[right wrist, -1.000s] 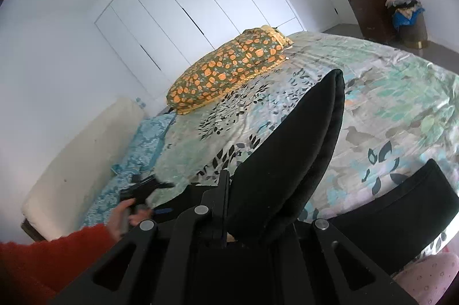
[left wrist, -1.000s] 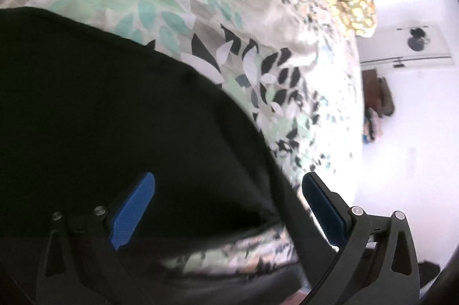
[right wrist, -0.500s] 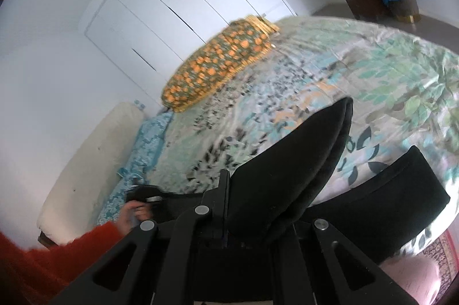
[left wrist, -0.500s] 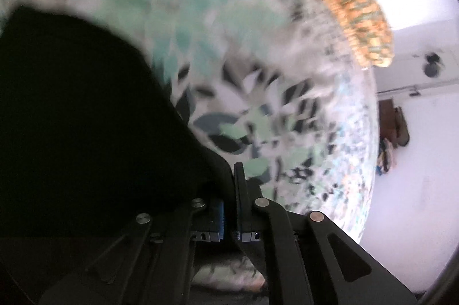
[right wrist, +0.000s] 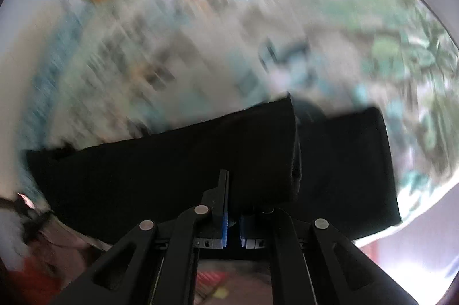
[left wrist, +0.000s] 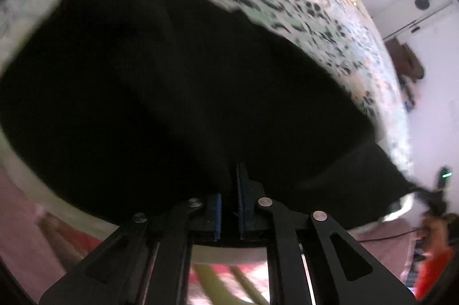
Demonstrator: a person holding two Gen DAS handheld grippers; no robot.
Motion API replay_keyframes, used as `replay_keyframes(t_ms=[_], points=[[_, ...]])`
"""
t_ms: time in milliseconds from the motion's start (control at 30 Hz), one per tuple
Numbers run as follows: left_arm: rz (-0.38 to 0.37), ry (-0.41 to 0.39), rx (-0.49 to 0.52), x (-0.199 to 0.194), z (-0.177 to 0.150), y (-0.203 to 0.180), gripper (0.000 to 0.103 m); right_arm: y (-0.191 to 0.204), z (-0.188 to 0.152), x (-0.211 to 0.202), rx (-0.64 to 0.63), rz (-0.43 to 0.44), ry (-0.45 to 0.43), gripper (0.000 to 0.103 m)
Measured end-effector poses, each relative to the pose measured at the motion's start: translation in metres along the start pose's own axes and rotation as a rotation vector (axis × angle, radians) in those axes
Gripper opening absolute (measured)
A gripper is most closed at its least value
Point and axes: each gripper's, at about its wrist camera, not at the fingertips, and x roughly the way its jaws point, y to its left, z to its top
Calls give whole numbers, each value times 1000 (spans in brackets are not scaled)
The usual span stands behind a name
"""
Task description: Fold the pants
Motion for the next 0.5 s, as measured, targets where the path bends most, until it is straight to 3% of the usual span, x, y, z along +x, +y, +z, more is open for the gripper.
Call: replay_keyframes(t_ms=[167, 300, 400, 467, 500], points=[[10, -14, 101, 0, -3, -25, 7, -21, -4, 3, 12, -48, 40, 6], [18, 26, 113, 2, -16, -23, 6, -42, -12, -1, 83, 6, 38, 8], [13, 45, 100, 4, -18, -21, 6, -54, -16, -5, 139, 71, 30, 30], [10, 45, 100, 2, -18, -20, 6, -58, -16, -10, 147, 108, 11, 66], [10, 43, 104, 3, -18, -21, 6, -62, -15, -15, 154, 141, -11, 69]])
